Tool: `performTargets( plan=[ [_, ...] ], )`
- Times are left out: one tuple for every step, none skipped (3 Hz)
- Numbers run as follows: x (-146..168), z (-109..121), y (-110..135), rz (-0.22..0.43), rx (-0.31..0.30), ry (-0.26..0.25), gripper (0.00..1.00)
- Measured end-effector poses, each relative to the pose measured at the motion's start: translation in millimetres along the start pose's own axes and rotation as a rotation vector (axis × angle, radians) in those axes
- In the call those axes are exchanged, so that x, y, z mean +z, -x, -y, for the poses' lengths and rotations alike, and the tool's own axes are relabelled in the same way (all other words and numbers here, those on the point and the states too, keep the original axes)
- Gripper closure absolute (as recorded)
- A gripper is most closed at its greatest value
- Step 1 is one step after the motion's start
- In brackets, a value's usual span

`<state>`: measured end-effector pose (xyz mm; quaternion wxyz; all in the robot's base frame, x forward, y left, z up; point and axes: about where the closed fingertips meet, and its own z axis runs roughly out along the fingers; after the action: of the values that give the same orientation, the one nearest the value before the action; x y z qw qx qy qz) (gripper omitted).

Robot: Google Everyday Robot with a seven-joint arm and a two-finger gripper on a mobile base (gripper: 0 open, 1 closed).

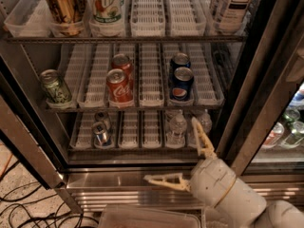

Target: Pick green can from middle shelf of fridge

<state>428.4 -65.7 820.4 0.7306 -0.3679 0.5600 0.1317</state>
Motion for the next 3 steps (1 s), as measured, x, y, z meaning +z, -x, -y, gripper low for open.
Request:
performTargets(
  plan=[
    [11, -35, 32, 0.009, -0.006, 0.058, 0.00],
    [23, -51, 54, -0.032, 0.079, 0.153, 0.00],
    [38, -69, 67, -0.118, 0.167, 0.251, 0.00]
  ],
)
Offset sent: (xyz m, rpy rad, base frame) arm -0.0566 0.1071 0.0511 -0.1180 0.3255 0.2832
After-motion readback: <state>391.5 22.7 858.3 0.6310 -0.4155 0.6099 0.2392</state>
